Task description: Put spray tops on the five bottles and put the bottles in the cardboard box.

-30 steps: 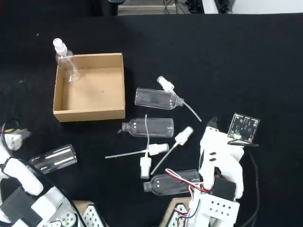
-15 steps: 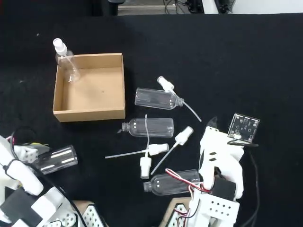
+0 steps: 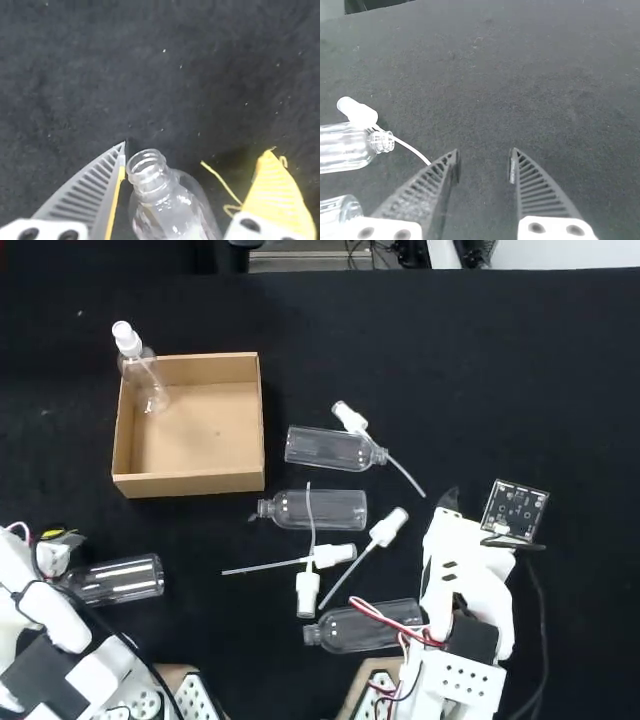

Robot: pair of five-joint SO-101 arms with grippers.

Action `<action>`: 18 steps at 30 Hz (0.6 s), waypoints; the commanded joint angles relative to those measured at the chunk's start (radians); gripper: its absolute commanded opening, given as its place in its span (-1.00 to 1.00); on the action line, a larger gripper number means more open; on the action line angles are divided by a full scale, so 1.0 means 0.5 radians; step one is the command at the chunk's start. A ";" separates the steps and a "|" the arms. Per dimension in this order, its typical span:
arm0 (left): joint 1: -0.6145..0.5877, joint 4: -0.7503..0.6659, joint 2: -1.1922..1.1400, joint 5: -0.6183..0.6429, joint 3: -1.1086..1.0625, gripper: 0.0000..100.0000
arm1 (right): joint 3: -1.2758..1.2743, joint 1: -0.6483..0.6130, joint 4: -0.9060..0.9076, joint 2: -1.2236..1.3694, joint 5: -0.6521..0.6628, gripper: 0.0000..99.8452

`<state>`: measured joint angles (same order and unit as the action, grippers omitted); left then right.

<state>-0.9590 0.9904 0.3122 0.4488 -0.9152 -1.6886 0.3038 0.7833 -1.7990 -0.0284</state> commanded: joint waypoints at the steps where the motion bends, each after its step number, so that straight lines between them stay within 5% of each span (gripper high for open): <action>1: 0.106 -0.025 0.018 0.015 0.005 -0.43 | 0.054 -0.040 -0.061 -0.192 -0.006 -0.72; 5: 0.195 -0.025 0.018 0.018 0.017 -0.67 | 0.054 -0.040 -0.061 -0.192 -0.006 -0.72; 11: 0.299 -0.196 0.018 0.003 0.210 -0.70 | 0.054 -0.040 -0.061 -0.192 -0.006 -0.72; 18: 0.305 -0.635 0.015 -0.595 0.278 -0.70 | 0.054 -0.040 -0.055 -0.192 -0.006 -0.72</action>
<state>-0.8132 0.7802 0.3122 0.3168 -0.8339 -1.6886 0.3038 0.7833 -1.7990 -0.0284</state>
